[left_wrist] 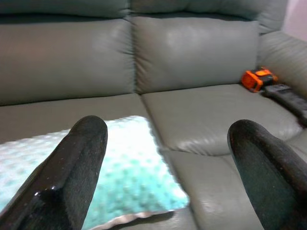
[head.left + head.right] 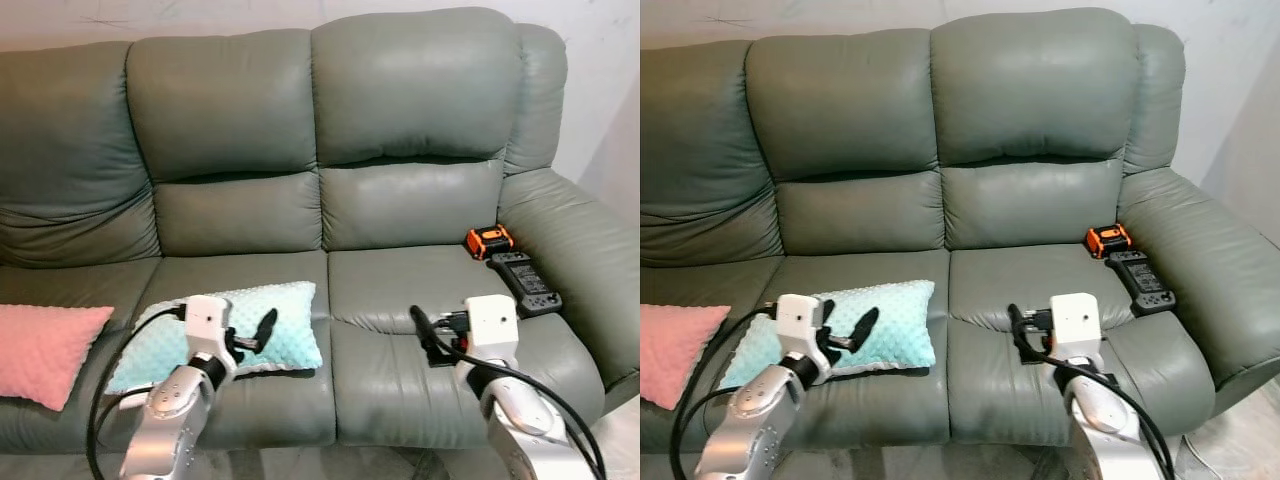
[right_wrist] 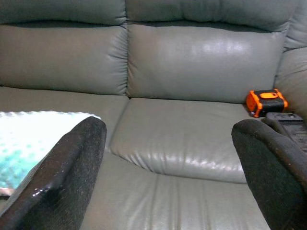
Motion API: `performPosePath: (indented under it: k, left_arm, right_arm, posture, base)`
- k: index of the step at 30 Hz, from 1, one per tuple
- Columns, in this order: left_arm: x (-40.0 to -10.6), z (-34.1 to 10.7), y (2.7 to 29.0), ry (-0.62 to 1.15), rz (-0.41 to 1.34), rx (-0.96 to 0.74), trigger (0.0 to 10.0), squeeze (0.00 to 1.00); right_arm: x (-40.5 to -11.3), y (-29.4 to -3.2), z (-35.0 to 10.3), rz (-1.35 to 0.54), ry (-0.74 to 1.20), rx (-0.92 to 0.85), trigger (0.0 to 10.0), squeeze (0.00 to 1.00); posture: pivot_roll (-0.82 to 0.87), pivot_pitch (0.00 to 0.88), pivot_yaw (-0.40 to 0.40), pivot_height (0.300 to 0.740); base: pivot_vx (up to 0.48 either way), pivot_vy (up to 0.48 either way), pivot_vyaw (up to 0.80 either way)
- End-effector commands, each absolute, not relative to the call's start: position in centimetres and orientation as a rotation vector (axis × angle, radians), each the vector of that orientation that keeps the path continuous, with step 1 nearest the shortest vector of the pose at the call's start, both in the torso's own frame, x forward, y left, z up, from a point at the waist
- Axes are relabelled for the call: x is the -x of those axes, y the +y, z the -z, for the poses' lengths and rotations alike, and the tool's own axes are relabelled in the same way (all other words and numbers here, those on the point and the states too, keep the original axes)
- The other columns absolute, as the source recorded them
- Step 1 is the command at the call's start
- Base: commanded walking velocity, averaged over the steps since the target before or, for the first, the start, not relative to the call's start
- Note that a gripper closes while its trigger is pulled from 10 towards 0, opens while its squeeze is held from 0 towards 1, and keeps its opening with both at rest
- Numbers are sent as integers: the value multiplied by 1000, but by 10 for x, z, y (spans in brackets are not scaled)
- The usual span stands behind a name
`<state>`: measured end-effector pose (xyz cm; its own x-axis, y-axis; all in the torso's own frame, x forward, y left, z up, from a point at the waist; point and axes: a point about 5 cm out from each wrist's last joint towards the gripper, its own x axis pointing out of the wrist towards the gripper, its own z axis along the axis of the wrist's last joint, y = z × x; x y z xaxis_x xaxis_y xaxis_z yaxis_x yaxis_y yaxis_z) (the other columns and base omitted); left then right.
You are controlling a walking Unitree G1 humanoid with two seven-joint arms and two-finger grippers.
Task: Move the pillow to the sofa
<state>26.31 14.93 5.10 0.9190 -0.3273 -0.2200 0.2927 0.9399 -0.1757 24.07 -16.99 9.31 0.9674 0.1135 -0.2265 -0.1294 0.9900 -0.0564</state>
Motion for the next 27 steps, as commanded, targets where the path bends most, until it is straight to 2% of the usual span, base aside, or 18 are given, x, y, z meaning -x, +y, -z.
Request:
performPosePath:
  k: [1,14,27]
  left_arm:
    - [-265,-53,155,248,310,126,10000,0]
    - [-264,-55,152,231,338,136,10000,0]
    - [-265,-50,157,279,281,138,10000,0]
  right_arm:
    - [-241,-167,-93,-129,229,61,10000,0]
    - [-242,-168,-91,-127,236,56,10000,0]
    - [-242,-171,-84,-123,254,49,10000,0]
  posture:
    - [-101,0,46,740]
    - [-101,0,47,740]
    - [-97,0,45,740]
  base:
    - [0,0,0]
    - [0,0,0]
    - [0,0,0]
